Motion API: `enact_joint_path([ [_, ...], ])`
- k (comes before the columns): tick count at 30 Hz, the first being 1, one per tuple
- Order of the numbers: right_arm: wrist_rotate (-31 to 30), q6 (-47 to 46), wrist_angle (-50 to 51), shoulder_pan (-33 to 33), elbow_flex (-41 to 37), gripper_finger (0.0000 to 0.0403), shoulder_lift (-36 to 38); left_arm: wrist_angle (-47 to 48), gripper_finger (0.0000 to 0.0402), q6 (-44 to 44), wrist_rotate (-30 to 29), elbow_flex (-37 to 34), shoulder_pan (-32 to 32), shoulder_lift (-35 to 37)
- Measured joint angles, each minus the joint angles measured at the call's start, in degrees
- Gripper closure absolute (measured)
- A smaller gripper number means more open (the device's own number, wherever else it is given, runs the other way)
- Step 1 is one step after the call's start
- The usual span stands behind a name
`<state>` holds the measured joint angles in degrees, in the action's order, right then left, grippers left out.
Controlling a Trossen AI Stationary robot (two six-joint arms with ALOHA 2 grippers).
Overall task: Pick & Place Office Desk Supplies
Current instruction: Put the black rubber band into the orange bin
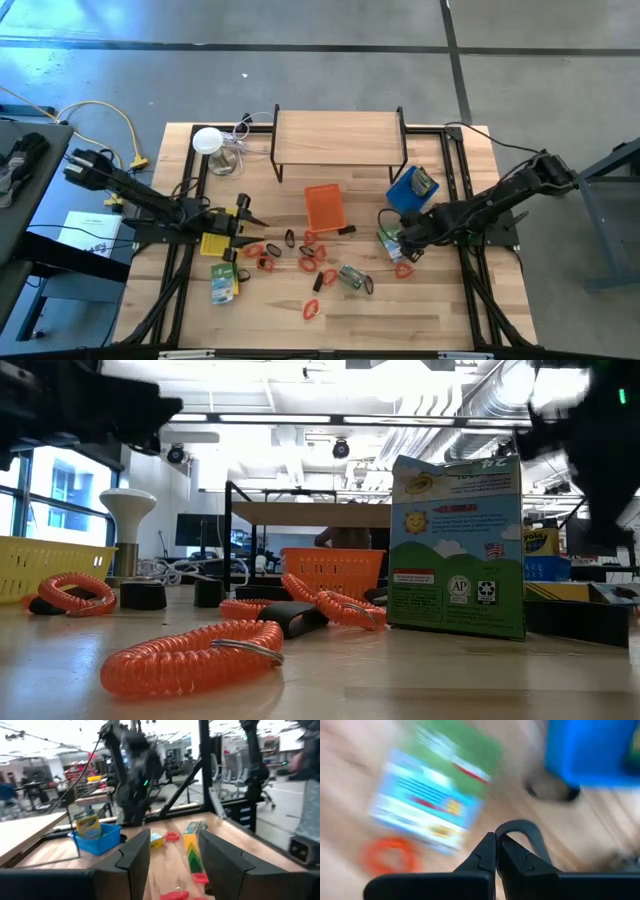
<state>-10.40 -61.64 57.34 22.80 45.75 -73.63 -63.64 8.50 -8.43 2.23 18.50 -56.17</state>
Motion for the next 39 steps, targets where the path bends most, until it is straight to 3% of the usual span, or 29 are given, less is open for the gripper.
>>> enact_joint_path([
  [3,-4.2,5.9,-7.2,3.1,4.6,0.0400,0.0,-2.9,0.0238,2.2,-1.0,2.7,0.0,-6.4],
  [8,-7.5,24.4,-29.5,4.3,6.2,0.0400,0.0,-5.0,0.0238,5.4,-2.7,9.3,-0.2,-16.3],
  [15,-6.8,46.8,-52.8,3.1,5.7,0.0400,-2.1,-6.9,0.0238,0.2,-2.6,19.3,-2.1,-26.4],
  [18,-1.1,52.6,-60.1,1.7,5.7,0.0401,-5.0,-6.9,0.0238,-3.7,-0.3,22.8,-3.2,-29.4],
  [25,12.7,60.0,-70.7,-1.6,5.7,0.0401,-10.6,-7.4,0.0238,-4.0,8.5,28.7,-4.8,-35.7],
  [28,14.5,60.4,-73.7,-3.2,5.7,0.0400,-12.2,-7.8,0.0238,-3.7,11.2,30.9,-5.1,-37.7],
  [39,17.4,61.9,-78.2,-6.1,5.7,0.0400,-14.0,-7.5,0.0238,1.5,11.3,33.4,-5.1,-40.8],
])
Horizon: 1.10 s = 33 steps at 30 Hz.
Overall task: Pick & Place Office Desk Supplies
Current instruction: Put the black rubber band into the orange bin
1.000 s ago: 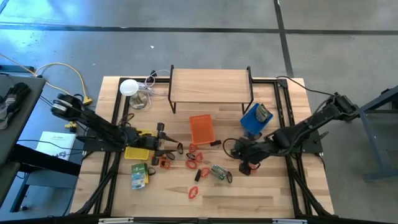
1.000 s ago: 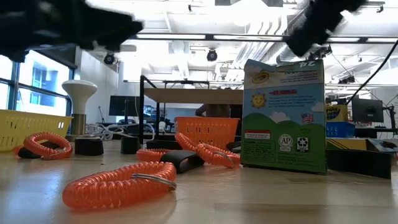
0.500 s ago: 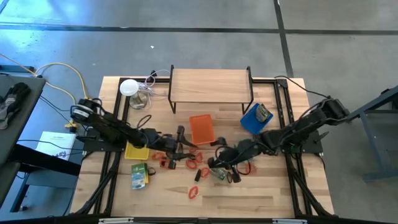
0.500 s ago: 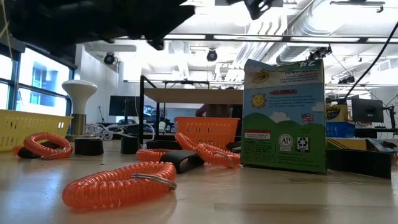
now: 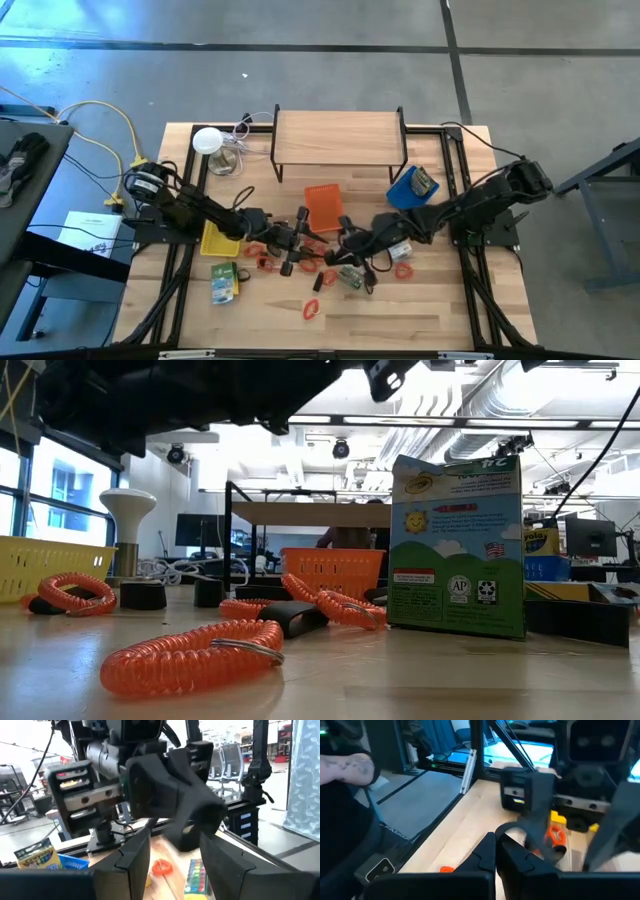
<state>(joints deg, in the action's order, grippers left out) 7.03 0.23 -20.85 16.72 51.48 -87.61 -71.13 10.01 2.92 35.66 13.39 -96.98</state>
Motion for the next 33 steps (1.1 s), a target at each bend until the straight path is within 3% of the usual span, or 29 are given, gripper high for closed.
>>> enact_joint_path([
  [23,-1.1,1.1,-2.6,0.0,0.0,0.0400,0.0,0.2,0.0241,0.9,-1.1,1.5,-0.2,-0.3],
  [27,-1.5,1.1,-2.3,0.0,0.0,0.0400,0.0,0.2,0.0274,0.8,-4.2,1.5,-0.2,-0.3],
  [33,-2.6,1.0,-1.4,0.0,0.0,0.0400,0.0,0.2,0.0371,2.4,-4.3,1.5,-0.2,-0.3],
])
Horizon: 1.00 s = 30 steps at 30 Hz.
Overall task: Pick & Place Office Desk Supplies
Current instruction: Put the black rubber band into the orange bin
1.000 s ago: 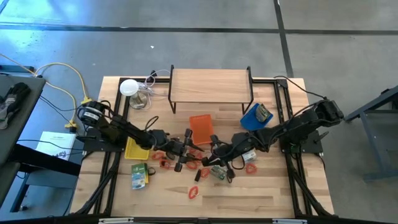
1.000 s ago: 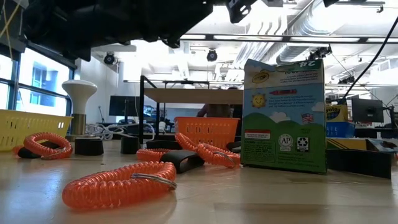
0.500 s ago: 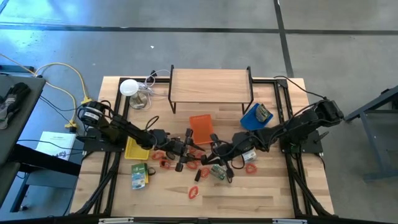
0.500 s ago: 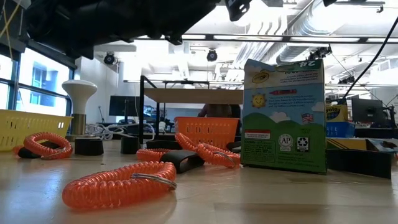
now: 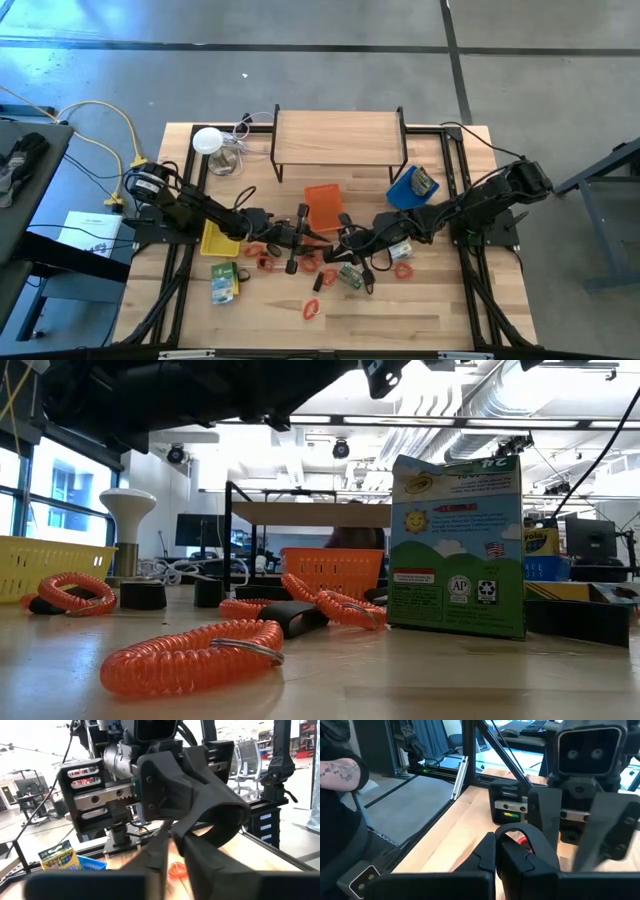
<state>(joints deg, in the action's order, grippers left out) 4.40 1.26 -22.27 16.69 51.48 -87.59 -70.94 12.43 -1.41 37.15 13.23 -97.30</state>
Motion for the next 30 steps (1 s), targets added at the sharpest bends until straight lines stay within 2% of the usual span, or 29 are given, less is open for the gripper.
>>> enact_joint_path([
  [2,-0.1,-0.1,0.5,0.0,0.0,0.0399,0.0,0.1,0.0393,0.0,0.0,0.0,0.0,0.0],
  [8,-7.1,-1.5,3.3,0.2,0.0,0.0398,0.0,0.4,0.0400,-0.3,0.0,0.0,0.0,0.0],
  [11,-9.9,-3.4,7.3,0.2,0.0,0.0398,0.0,2.5,0.0400,-3.3,-0.4,0.0,0.2,0.0],
  [18,-10.6,-4.8,10.4,1.7,0.0,0.0394,0.0,5.3,0.0401,-5.2,-2.4,0.0,0.1,0.0],
  [21,-13.5,-5.8,12.2,2.6,0.0,0.0373,0.6,5.9,0.0401,-6.4,-2.4,0.0,0.0,0.0],
  [25,-19.4,-6.3,12.5,3.9,0.0,0.0323,0.9,7.0,0.0401,-6.7,-2.7,0.0,-0.1,0.0],
  [30,-19.7,-6.4,13.2,4.4,0.0,0.0263,1.2,6.9,0.0401,-6.9,-2.6,0.0,-0.1,0.0],
])
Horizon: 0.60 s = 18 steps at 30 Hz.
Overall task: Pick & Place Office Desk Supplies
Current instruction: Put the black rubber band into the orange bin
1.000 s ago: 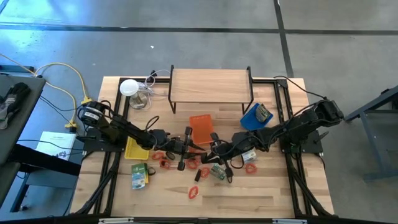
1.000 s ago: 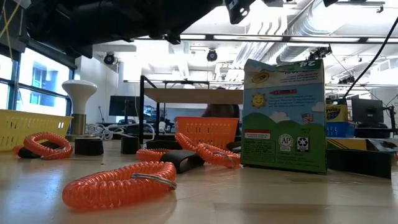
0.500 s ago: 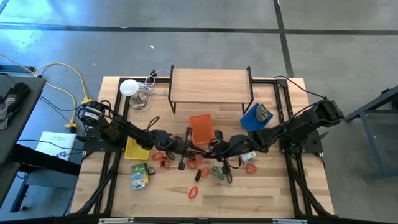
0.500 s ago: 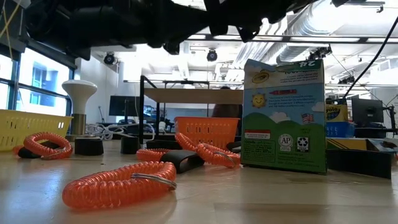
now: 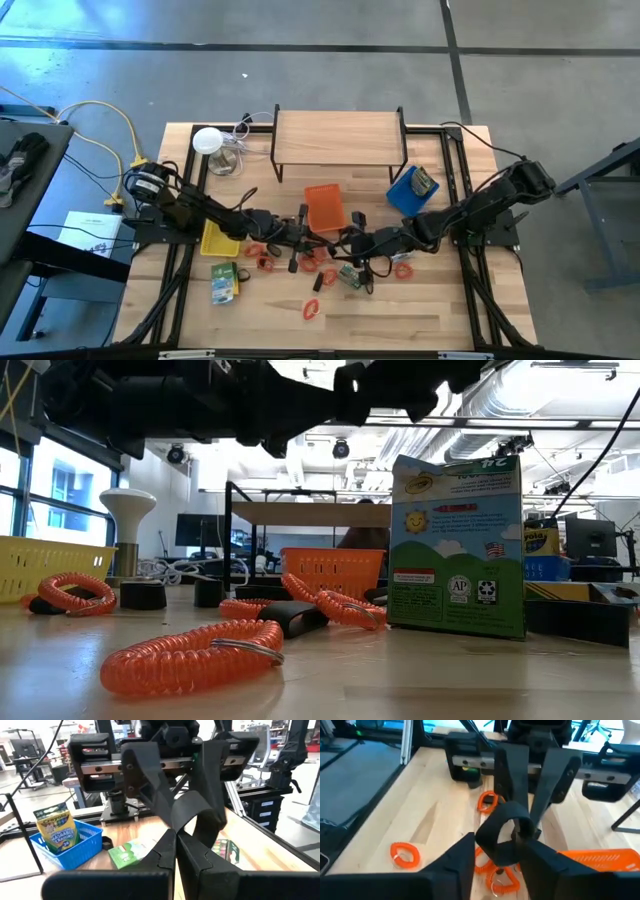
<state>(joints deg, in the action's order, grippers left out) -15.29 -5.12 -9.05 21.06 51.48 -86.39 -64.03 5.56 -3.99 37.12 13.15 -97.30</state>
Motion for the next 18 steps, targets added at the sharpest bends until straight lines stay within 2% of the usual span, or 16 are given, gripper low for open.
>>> enact_joint_path([
  [3,0.1,-0.7,1.3,0.4,0.0,0.0238,0.0,1.2,0.0401,0.0,-1.7,0.0,0.0,0.2],
  [8,-0.9,-2.6,4.8,1.2,0.0,0.0216,0.0,9.9,0.0401,-1.5,-2.9,0.0,0.0,4.3],
  [14,-9.8,-3.7,5.8,2.6,0.0,0.0218,0.0,25.2,0.0401,-8.6,-3.9,0.2,-2.5,11.4],
  [18,-12.8,-3.7,6.0,2.7,0.0,0.0222,0.0,33.2,0.0401,-13.5,-3.9,1.2,-6.0,13.0],
])
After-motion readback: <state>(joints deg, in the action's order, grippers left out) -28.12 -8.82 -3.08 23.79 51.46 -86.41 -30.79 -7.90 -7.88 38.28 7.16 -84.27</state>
